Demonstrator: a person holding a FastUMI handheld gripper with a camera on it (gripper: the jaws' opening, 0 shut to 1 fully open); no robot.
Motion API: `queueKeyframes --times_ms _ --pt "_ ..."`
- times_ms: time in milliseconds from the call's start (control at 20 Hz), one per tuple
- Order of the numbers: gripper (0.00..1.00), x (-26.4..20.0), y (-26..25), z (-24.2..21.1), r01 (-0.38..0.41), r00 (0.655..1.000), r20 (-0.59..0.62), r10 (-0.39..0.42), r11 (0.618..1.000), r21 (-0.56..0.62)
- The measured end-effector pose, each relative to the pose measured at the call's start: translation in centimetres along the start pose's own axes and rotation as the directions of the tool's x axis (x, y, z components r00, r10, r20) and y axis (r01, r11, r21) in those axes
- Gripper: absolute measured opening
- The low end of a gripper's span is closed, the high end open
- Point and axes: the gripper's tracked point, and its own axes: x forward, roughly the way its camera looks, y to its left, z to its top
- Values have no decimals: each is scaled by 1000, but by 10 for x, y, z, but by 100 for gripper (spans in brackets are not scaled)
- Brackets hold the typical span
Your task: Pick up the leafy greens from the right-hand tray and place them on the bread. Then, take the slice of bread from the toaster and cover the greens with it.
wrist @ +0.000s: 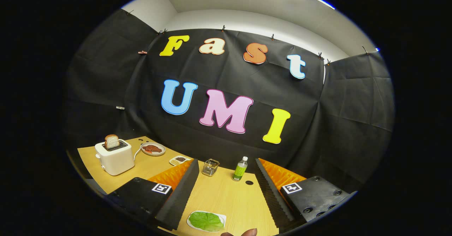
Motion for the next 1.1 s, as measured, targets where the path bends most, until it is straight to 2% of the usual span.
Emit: queueKeyframes --times_ms 200,500,600,800,1100 --pt "97 6 4 -44 -98 988 -125 94 995 -26" --pt "97 17 8 -143 -232 911 -358 205 972 -33" --pt "97 21 11 -178 -278 876 -421 237 960 -39" --pt "96 21 27 -234 -353 792 -525 313 935 25" --pt "96 14 49 -314 -417 673 -649 354 907 61"
